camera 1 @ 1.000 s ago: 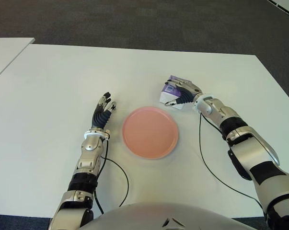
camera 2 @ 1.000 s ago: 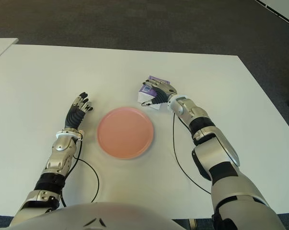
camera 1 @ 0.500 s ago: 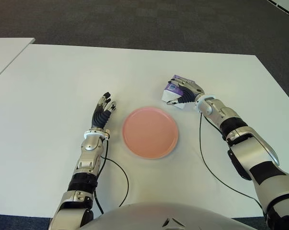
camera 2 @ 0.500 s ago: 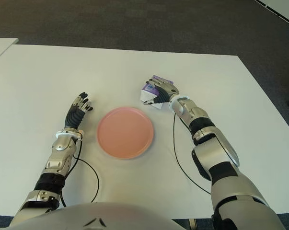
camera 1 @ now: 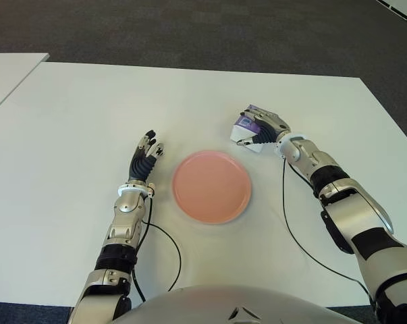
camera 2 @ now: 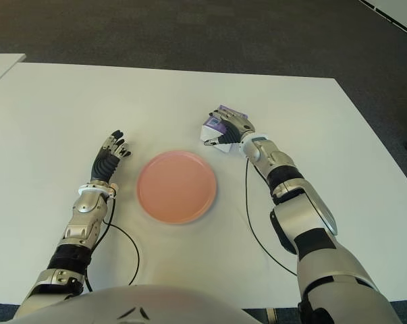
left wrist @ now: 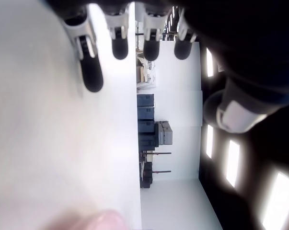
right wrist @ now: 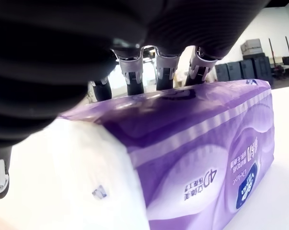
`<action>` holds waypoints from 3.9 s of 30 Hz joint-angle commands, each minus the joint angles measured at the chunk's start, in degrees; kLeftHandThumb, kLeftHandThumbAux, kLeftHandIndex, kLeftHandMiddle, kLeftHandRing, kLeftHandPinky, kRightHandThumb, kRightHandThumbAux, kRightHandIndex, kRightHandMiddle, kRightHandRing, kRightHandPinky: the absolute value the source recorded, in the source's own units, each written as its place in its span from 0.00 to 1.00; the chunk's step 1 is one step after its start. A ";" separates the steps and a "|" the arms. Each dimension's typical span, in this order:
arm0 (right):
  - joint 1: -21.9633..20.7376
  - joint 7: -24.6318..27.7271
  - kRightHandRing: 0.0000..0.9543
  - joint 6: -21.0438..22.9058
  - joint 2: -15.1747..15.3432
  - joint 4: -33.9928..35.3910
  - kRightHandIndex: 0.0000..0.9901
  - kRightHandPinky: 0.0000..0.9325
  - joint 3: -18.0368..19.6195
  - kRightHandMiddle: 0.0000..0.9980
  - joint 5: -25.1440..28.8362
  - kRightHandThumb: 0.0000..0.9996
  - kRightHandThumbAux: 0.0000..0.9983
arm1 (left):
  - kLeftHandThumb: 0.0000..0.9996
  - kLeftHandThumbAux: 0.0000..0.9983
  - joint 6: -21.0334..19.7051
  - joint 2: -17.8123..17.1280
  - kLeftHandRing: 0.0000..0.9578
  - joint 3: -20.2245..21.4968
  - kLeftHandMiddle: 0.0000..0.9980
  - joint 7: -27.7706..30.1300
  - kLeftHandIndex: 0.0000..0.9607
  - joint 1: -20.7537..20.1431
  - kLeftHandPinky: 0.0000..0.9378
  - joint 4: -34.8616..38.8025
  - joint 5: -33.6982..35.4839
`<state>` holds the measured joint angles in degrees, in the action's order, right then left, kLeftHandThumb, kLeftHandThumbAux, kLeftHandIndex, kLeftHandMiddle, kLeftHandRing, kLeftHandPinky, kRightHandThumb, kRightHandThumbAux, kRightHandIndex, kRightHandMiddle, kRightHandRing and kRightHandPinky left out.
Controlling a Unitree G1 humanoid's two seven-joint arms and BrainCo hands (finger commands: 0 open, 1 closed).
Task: Put the tissue paper into the plate.
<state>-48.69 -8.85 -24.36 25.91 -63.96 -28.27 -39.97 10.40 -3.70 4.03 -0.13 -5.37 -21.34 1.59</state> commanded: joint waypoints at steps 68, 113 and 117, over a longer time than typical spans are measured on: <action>1.04 -0.36 0.00 0.78 0.06 -1.62 0.00 0.00 3.13 0.00 2.31 0.14 0.43 | 0.00 0.50 1.38 -0.18 0.00 -0.22 0.04 -1.20 0.01 2.74 0.00 -3.90 -2.70; 3.14 -7.22 0.00 5.33 -5.50 -8.95 0.00 0.00 -4.15 0.00 -1.82 0.14 0.45 | 0.00 0.50 -3.95 0.31 0.01 -0.21 0.04 -0.92 0.03 4.99 0.00 0.99 -2.29; 3.11 -7.39 0.00 5.11 -5.35 -8.92 0.00 0.00 -3.66 0.00 -1.28 0.15 0.46 | 0.00 0.50 -4.44 0.37 0.01 -0.27 0.04 -1.30 0.03 5.23 0.00 1.48 -2.59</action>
<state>-48.66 -17.95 -19.72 21.41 -71.30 -31.35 -41.11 9.20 -3.66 3.84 -0.74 -2.57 -18.37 -0.63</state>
